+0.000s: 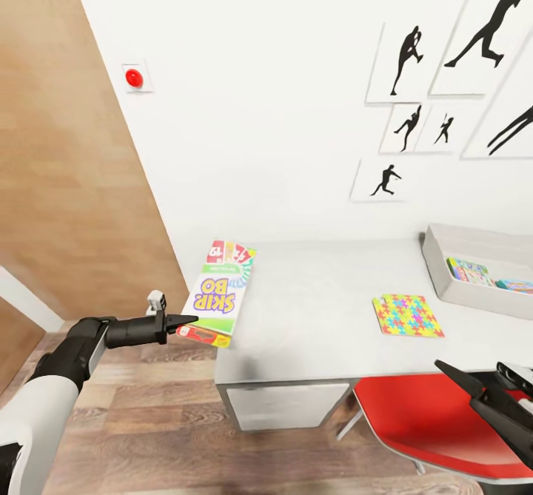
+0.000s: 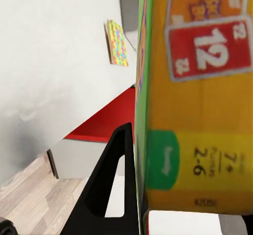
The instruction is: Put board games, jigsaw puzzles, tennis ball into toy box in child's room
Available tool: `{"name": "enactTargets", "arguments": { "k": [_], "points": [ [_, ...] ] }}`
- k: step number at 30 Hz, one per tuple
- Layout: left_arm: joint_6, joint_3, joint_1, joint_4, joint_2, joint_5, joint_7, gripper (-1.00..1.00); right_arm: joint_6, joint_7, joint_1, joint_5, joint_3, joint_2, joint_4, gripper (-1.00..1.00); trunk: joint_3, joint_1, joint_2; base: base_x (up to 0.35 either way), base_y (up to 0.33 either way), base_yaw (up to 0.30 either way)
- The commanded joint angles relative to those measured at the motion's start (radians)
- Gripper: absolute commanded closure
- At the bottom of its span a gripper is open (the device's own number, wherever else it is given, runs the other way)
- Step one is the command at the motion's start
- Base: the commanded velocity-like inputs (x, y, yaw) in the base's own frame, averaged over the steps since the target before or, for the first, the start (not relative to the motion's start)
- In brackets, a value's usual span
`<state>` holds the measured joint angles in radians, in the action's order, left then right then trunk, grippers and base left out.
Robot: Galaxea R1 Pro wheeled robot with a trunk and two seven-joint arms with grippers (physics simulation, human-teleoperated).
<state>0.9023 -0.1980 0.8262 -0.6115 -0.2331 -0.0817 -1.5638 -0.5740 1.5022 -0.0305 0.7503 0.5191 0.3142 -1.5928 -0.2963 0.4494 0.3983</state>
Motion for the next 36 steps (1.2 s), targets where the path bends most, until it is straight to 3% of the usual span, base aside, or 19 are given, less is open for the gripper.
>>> {"name": "enactTargets", "arguments": {
  "k": [1, 36],
  "points": [
    [0.010, -0.003, 0.001, -0.001, 0.001, -0.009, -0.007, 1.00, -0.011, 0.001, 0.000, 0.002, 0.000, 0.000, -0.001, -1.00, 0.000, 0.001, 0.002, 0.000, 0.000, 0.000],
    [0.009, -0.003, 0.001, -0.001, 0.002, -0.009, -0.007, 1.00, 0.022, 0.012, 0.000, -0.002, 0.002, 0.000, 0.001, -1.00, 0.058, 0.001, 0.002, 0.000, 0.000, 0.000]
  ]
}}
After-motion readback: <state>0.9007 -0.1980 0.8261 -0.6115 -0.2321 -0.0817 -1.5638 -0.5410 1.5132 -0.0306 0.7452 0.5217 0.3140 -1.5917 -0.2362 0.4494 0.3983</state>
